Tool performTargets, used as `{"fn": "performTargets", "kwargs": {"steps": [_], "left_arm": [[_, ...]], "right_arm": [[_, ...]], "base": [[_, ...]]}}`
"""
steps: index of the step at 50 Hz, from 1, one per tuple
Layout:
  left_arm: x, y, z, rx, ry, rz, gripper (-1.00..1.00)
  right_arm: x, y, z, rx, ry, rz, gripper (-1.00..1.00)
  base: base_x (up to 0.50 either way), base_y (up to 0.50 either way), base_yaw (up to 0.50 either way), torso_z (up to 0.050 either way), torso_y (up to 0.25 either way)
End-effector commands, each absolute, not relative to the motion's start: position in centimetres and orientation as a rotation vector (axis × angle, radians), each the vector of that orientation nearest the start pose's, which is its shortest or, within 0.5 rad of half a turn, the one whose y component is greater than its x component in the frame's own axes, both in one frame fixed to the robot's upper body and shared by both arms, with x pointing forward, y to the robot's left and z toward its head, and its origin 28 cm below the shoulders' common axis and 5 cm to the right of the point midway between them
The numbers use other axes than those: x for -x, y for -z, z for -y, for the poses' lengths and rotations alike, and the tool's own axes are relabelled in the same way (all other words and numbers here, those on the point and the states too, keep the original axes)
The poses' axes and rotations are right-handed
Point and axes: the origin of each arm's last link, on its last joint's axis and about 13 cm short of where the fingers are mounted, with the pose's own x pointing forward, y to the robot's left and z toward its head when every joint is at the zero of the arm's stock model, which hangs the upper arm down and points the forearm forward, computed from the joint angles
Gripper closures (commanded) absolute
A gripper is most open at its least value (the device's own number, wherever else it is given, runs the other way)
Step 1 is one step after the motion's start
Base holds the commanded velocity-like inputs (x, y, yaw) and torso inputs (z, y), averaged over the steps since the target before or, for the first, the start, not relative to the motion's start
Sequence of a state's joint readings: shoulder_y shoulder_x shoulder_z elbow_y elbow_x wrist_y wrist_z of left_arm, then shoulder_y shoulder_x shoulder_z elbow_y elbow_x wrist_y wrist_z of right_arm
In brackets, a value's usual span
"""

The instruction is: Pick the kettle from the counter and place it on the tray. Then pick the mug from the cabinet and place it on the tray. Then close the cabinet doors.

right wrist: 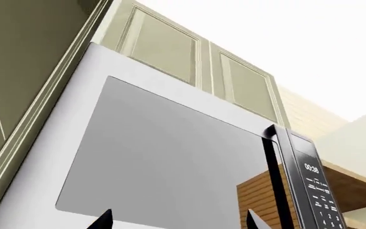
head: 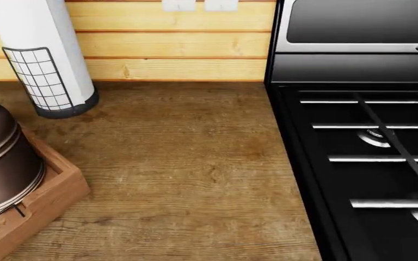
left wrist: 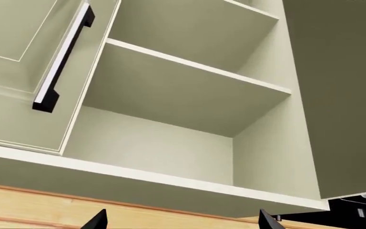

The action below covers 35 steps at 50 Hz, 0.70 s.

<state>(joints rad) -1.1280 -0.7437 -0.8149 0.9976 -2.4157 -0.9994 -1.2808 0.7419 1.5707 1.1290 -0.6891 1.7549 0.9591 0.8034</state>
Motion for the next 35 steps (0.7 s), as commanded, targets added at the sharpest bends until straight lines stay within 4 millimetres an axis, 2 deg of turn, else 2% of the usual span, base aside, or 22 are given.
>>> {"fn": "performTargets", "kwargs": {"steps": [1,2,3,4,5,6,7,8,9,10,11,12,14,19,35], "left_arm": [[-7.3,-32.3,-26.6,0.221,0.223,0.837,-1.00],[-7.3,-32.3,-26.6,0.221,0.222,0.837,-1.00],[-7.3,-32.3,-26.6,0.222,0.221,0.837,-1.00],[-7.3,-32.3,-26.7,0.223,0.220,0.837,-1.00],[-7.3,-32.3,-26.7,0.224,0.219,0.838,-1.00],[-7.3,-32.2,-26.7,0.224,0.219,0.838,-1.00],[-7.3,-32.2,-26.8,0.225,0.217,0.837,-1.00],[-7.3,-32.2,-26.8,0.226,0.216,0.837,-1.00],[-7.3,-32.2,-26.9,0.227,0.214,0.837,-1.00],[-7.3,-32.2,-26.9,0.227,0.213,0.838,-1.00],[-7.3,-32.2,-26.9,0.228,0.213,0.837,-1.00],[-7.3,-32.2,-26.9,0.227,0.213,0.838,-1.00],[-7.2,-32.1,-26.9,0.228,0.214,0.838,-1.00],[-7.1,-32.0,-27.1,0.234,0.210,0.839,-1.00],[-6.9,-31.8,-27.5,0.243,0.196,0.844,-1.00]], "right_arm": [[-3.4,-43.1,22.8,0.321,0.384,1.043,-1.00],[-5.4,-42.3,27.4,0.101,0.578,0.908,-1.00],[-8.7,-40.8,30.9,-0.037,0.543,0.707,-1.00],[-12.9,-39.8,32.8,-0.179,0.425,0.592,-1.00],[-16.4,-40.1,31.1,-0.147,0.264,0.569,-1.00],[-19.5,-41.6,28.5,-0.098,0.090,0.570,-1.00],[-21.6,-44.1,24.9,-0.007,-0.087,0.594,-1.00],[-22.5,-47.3,20.5,0.127,-0.255,0.634,-1.00],[-21.8,-50.7,15.5,0.301,-0.404,0.687,-1.00],[-19.2,-53.9,11.4,0.438,-0.525,0.790,-1.00],[-15.2,-56.6,7.9,0.547,-0.632,0.916,-1.00],[-10.6,-58.6,6.8,0.655,-0.649,1.033,-1.00],[-9.5,-58.9,8.6,0.723,-0.596,0.996,-1.00],[-7.3,-56.8,12.1,0.347,0.251,1.057,-1.00],[-7.4,-57.0,11.3,0.350,0.220,1.099,-1.00]], "base": [[0.00,0.00,0.00,0.000,0.000],[0.00,0.00,0.00,0.000,0.000],[0.00,0.00,0.00,0.000,0.000],[0.00,0.00,0.00,0.000,0.000],[0.00,0.00,0.00,0.000,0.000],[0.00,0.00,0.00,0.000,0.000],[0.00,0.00,0.00,0.000,0.000],[0.00,0.00,0.00,0.000,0.000],[0.00,0.00,0.00,0.000,0.000],[0.00,0.00,0.00,0.000,0.000],[0.00,0.00,0.00,0.000,0.000],[0.00,0.00,0.00,0.000,0.000],[0.00,0.00,0.00,0.000,0.000],[0.00,0.00,0.00,0.000,0.000],[0.00,0.00,0.00,0.000,0.004]]}}
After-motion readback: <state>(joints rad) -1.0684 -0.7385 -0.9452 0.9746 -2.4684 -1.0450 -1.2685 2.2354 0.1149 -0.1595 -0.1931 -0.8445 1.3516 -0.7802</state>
